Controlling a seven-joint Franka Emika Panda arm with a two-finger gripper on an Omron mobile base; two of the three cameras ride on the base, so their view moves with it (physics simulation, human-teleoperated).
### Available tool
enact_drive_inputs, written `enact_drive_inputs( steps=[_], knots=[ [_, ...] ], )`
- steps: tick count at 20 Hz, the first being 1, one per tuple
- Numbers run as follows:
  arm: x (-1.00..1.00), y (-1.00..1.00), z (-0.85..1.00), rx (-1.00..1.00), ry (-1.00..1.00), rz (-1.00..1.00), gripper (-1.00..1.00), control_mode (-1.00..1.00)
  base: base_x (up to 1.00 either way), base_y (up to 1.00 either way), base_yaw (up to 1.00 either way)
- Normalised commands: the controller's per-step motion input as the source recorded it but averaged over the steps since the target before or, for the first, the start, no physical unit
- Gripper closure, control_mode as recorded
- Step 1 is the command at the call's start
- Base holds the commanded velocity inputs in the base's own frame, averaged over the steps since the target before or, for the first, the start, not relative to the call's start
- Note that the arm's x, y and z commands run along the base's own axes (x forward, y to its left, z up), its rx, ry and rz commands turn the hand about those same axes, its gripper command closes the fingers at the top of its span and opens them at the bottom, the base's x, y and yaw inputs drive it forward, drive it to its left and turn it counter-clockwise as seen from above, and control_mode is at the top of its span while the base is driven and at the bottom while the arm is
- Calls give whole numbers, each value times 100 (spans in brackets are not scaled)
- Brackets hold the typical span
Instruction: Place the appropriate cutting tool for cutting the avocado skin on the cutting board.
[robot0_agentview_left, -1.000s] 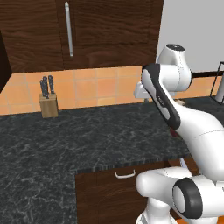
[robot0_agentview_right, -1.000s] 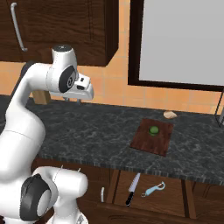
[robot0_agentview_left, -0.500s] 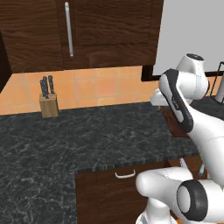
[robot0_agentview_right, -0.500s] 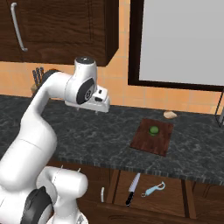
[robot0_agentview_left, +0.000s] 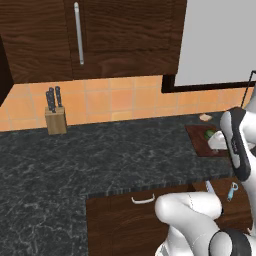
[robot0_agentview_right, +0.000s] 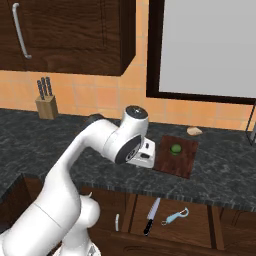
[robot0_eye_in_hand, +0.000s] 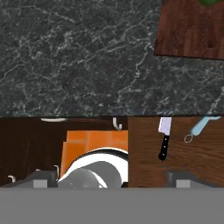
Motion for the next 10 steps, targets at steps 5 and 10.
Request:
enact_drive_inputs(
  steps=[5,10],
  knots=[
    [-46,-100,-84,1,1,0,-100,-100,0,0,0],
    [-1,-65,-55,1,8,0,-100,-100,0,0,0]
  ],
)
